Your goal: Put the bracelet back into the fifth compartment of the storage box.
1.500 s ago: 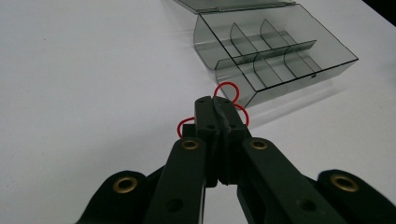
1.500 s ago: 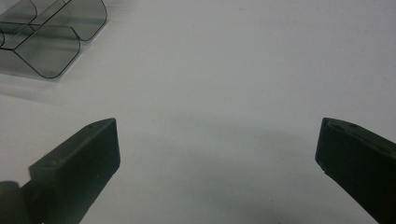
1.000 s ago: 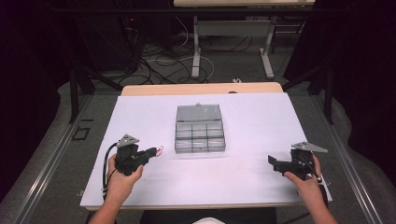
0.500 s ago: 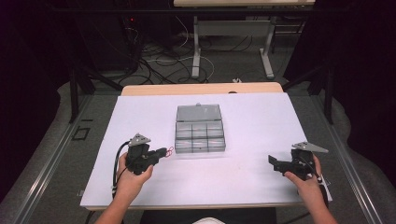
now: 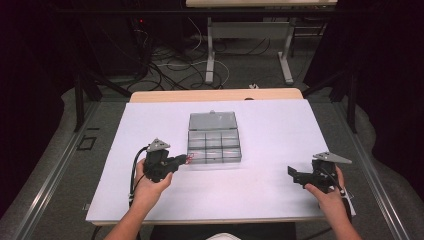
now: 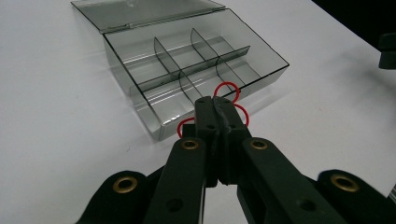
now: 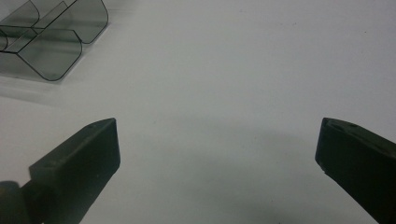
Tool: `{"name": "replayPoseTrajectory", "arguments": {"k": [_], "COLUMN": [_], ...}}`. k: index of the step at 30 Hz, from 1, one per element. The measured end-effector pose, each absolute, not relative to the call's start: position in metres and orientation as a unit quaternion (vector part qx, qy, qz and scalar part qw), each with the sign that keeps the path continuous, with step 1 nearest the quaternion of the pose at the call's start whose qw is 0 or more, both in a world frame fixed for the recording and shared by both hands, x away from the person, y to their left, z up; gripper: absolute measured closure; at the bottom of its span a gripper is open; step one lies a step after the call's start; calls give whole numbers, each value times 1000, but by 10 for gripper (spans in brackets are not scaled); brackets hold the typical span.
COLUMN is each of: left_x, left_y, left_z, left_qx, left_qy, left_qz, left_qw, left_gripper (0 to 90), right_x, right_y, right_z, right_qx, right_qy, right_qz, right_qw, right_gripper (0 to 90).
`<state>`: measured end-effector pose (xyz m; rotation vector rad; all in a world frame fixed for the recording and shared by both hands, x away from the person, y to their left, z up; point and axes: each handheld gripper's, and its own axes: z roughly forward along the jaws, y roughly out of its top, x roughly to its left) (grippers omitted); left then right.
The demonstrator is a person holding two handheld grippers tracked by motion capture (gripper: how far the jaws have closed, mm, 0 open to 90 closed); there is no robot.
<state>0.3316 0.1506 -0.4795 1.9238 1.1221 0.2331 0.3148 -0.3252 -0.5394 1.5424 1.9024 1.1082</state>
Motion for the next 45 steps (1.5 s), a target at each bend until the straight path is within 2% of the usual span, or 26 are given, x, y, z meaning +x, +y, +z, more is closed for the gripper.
{"name": "replayPoseTrajectory", "arguments": {"k": [45], "left_x": [374], "left_y": [108], "left_z": [-479], "left_qx": [759], "left_qy": [462], "left_qz": [88], "left_qw": [450], "left_gripper": [900], "right_x": [315], "right_y": [-325], "right_z": [-540], "right_qx": [558], "right_qy": [691], "right_qz": [401], "right_qw": [223], "right_gripper": [0]}}
